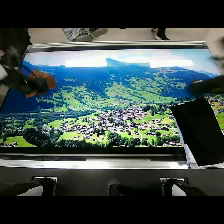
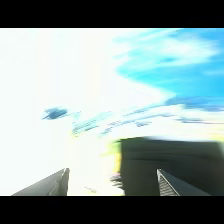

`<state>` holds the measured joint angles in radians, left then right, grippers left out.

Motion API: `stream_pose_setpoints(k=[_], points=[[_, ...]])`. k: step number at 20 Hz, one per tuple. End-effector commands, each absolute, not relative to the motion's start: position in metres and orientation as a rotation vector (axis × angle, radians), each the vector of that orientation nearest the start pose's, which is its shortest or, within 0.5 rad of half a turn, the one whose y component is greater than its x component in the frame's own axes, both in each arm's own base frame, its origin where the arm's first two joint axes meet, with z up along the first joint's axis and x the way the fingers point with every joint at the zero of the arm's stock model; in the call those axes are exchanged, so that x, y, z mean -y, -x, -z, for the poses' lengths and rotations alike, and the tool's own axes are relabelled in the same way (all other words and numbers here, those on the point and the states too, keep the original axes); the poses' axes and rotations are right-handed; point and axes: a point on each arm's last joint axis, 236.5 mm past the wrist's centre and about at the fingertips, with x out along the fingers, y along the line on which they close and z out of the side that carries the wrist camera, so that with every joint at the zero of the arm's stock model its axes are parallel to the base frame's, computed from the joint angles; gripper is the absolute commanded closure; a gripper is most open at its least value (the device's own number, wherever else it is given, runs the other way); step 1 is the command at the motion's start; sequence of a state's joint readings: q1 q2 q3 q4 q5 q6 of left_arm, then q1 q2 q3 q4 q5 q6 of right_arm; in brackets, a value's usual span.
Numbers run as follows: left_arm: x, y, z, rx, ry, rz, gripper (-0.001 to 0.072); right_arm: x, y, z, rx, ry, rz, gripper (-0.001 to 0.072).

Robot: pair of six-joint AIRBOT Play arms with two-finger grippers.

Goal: Fold the shirts.

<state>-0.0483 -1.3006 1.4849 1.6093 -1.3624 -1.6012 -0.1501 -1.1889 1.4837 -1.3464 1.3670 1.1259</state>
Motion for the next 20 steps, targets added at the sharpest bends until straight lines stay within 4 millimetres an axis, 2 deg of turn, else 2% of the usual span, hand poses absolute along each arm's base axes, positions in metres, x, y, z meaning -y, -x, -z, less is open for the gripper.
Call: stream_pose_setpoints(k=[1,3,6,20], points=[[0.019,-0.337,-0.037,-1.35,0.024,-0.057,0.0166,-0.093,-0.368,-0.073,-1.295,0.218,-0.559,0.0085],[0.02,-0.334,-0.038,-1.264,0.048,-0.056,0.0167,-0.107,-0.369,-0.055,-1.324,0.27,-0.583,0.0078],[0.019,-0.336,-0.041,-1.245,0.052,-0.057,0.0166,-0.117,-0.367,-0.049,-1.334,0.312,-0.6,0.0078],[0.019,-0.336,-0.038,-1.253,0.05,-0.056,0.0166,-0.116,-0.364,-0.049,-1.351,0.317,-0.602,0.0081]])
